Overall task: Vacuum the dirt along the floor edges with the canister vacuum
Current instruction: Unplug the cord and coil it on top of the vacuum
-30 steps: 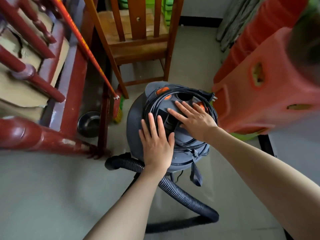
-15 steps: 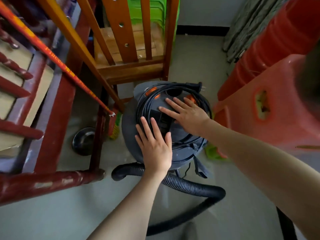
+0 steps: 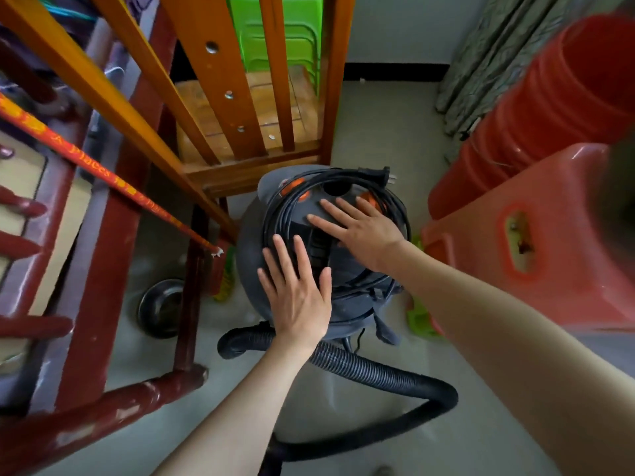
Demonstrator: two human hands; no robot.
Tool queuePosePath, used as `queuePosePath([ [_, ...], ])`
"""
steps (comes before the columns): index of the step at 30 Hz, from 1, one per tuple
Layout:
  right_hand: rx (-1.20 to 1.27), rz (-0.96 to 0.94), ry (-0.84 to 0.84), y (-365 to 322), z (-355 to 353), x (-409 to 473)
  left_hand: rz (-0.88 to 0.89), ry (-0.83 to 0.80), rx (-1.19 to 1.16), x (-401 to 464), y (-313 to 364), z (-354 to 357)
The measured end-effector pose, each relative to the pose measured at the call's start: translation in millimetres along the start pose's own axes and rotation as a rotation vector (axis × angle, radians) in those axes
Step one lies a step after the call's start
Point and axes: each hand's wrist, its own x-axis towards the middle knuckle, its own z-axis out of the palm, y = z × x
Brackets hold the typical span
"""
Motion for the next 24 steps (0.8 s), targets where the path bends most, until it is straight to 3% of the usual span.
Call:
queuePosePath([
  [5,0.049,0.009,-0.003,-0.2,2.4,1.6,0.268,0.023,0.232,38.0,-28.9,-29.5],
  [9,0.08,0.024,0.005,-0.9,4.6,1.2,0.456,-0.082,0.329,96.1,-38.5,-45.0],
  [14,0.174,0.084,0.014,-6.0,2.8,-1.3,0.504,-0.126,0.34,103.1,-40.7,-45.6],
  [16,0.335,0.186,0.14,-12.1,-0.6,-9.4,0.518,-0.135,0.322,102.3,-40.9,-46.3],
  [18,0.5,0.416,0.271,-24.3,-1.7,-18.9,0.519,-0.138,0.322,103.2,-40.5,-46.4],
  [21,0.577,0.691,0.147,-45.2,2.2,-20.1,0.508,-0.143,0.324,101.5,-39.9,-46.1],
  [24,0.556,0.7,0.109,-39.6,7.8,-13.0,0.505,-0.132,0.334,99.7,-38.1,-44.2],
])
